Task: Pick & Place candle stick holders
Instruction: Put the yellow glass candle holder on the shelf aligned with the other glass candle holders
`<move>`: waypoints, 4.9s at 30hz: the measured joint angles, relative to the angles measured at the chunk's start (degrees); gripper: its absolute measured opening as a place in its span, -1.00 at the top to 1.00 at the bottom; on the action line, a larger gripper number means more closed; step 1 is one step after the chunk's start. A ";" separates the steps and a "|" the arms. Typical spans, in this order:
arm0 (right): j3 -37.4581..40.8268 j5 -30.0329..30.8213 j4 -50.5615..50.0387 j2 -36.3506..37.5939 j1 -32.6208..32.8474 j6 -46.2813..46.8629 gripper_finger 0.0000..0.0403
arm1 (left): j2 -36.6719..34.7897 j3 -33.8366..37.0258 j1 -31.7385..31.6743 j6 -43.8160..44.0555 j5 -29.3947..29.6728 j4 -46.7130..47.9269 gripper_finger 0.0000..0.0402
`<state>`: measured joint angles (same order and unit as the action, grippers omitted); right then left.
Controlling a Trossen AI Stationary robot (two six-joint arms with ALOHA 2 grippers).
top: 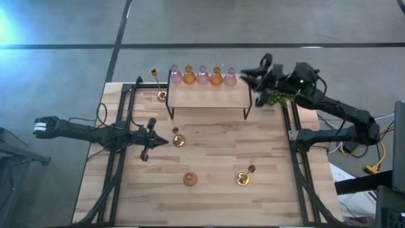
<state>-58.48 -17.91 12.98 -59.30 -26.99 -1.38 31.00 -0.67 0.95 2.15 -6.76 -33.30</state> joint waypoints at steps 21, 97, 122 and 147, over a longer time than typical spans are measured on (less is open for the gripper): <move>-31.26 7.43 -47.87 -23.22 21.70 -2.24 0.96 | 0.00 0.00 0.01 0.01 -0.01 0.00 0.93; -22.19 36.17 -62.06 1.49 20.86 4.54 0.96 | 45.80 -68.54 7.35 -11.21 -9.05 80.23 0.99; -20.59 35.89 -62.04 2.29 17.39 3.82 0.96 | 58.42 -68.43 11.99 -31.98 -14.32 72.04 1.00; -20.59 35.22 -62.06 2.24 17.45 4.41 0.96 | 65.93 -68.41 12.79 -33.97 -14.34 67.64 1.00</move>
<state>-79.07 17.31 -49.08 -57.06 -9.54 3.03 96.93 -69.08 13.74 -31.81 -21.11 34.34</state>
